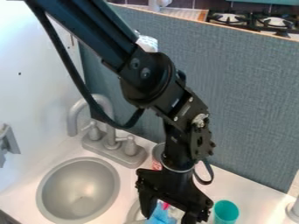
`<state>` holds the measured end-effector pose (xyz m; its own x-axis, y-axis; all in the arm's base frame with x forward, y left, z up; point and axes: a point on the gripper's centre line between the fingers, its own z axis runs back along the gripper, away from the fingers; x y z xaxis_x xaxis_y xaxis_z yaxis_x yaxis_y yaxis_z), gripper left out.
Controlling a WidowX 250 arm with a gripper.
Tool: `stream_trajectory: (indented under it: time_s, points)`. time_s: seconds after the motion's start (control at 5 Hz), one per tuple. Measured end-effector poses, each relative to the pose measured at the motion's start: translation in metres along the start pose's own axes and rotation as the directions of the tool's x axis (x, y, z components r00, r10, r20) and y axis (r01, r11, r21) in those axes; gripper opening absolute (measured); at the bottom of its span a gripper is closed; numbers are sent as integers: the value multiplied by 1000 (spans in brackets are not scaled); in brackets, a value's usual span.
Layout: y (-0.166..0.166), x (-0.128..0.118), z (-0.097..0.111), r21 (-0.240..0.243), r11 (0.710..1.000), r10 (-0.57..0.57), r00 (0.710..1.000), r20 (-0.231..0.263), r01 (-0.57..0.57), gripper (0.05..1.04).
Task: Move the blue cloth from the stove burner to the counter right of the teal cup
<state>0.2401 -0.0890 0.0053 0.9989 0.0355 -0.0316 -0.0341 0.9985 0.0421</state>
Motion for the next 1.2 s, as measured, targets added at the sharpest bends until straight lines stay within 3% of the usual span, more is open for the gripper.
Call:
stream_trajectory:
  time_s: [0.2, 0.4, 0.8, 1.0, 1.2]
  points:
    - [1, -2, -6, 9, 1000, 4, 1000, -23, -3, 1001]
    - [13, 14, -20, 7, 997, 75, 997, -26, -75, 1001]
    - [34, 32, -37, 54, 989, 140, 990, -5, -139, 1001]
    - [38, 36, -57, 74, 987, 149, 988, -38, -146, 1001]
    - [41, 42, -76, 112, 977, 187, 982, -39, -182, 1001]
